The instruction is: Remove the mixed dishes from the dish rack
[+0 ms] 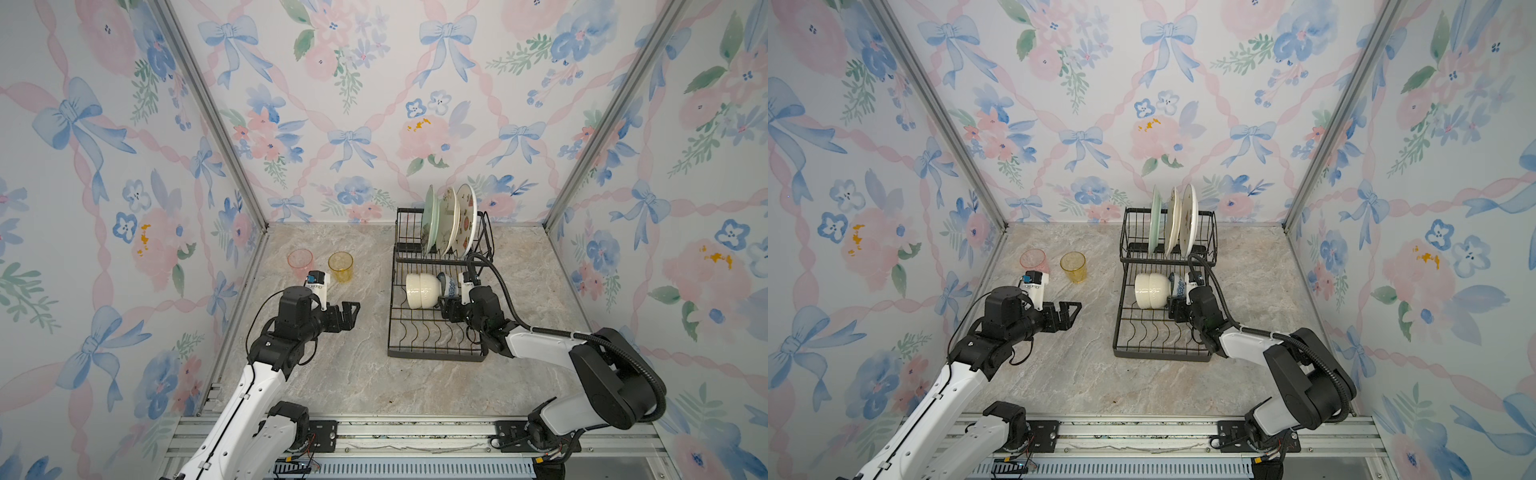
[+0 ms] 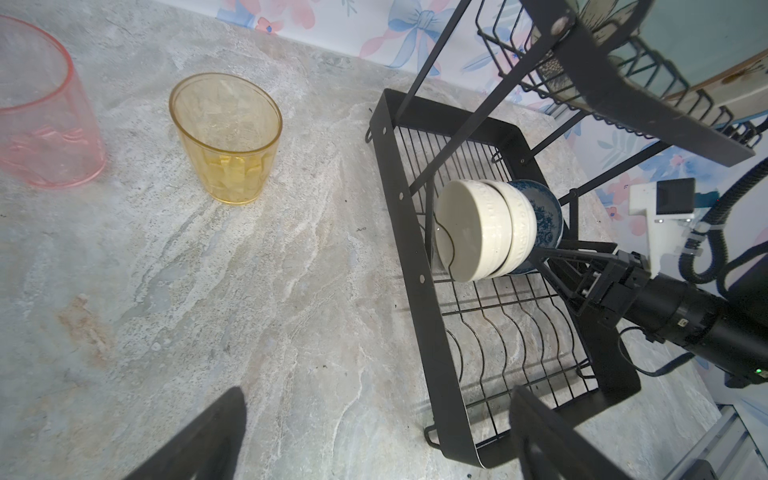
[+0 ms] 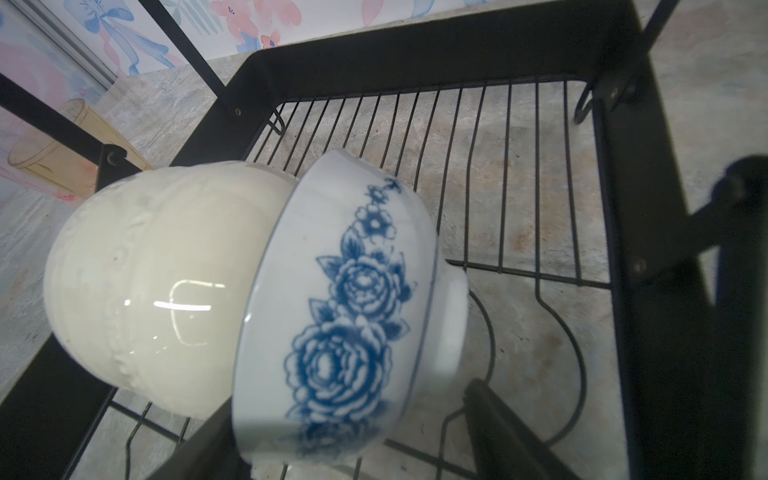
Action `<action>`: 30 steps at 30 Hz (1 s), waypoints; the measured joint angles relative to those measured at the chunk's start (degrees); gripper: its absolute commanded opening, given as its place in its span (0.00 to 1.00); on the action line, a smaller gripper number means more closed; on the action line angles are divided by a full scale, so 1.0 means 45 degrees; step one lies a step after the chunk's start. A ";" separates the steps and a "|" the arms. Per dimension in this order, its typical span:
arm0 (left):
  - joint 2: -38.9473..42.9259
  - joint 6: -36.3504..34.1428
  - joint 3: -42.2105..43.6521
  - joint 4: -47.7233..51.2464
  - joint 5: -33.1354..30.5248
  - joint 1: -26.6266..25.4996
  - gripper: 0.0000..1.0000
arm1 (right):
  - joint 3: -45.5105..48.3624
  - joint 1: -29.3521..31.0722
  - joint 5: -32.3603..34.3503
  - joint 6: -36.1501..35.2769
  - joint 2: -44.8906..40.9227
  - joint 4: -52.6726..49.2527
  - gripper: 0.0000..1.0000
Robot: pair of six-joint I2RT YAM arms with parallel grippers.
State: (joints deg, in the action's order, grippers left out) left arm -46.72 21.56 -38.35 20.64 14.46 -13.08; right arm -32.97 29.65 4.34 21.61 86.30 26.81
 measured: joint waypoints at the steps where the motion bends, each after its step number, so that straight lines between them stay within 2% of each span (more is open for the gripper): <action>1: 0.0000 0.0000 0.0000 0.0000 0.0000 0.0000 0.98 | -0.0005 -0.0034 -0.0053 0.0000 0.0034 0.0010 0.76; 14: 0.0000 0.0000 0.0000 0.0000 0.0000 0.0000 0.98 | -0.0049 -0.0165 -0.0491 -0.0058 0.0355 0.0136 0.69; 23: 0.0000 -0.0005 0.0005 0.0000 0.0000 0.0005 0.98 | -0.0049 -0.0165 -0.0350 -0.0301 0.0350 0.0136 0.69; 30: 0.0000 0.0000 0.0005 0.0000 0.0000 0.0015 0.98 | -0.0005 -0.0165 -0.0044 -0.0481 0.0194 0.0097 0.64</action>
State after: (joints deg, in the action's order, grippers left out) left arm -46.72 21.56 -38.33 20.64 14.46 -13.02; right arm -32.99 28.91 4.14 19.44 87.18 27.24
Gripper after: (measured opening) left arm 0.979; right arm 0.650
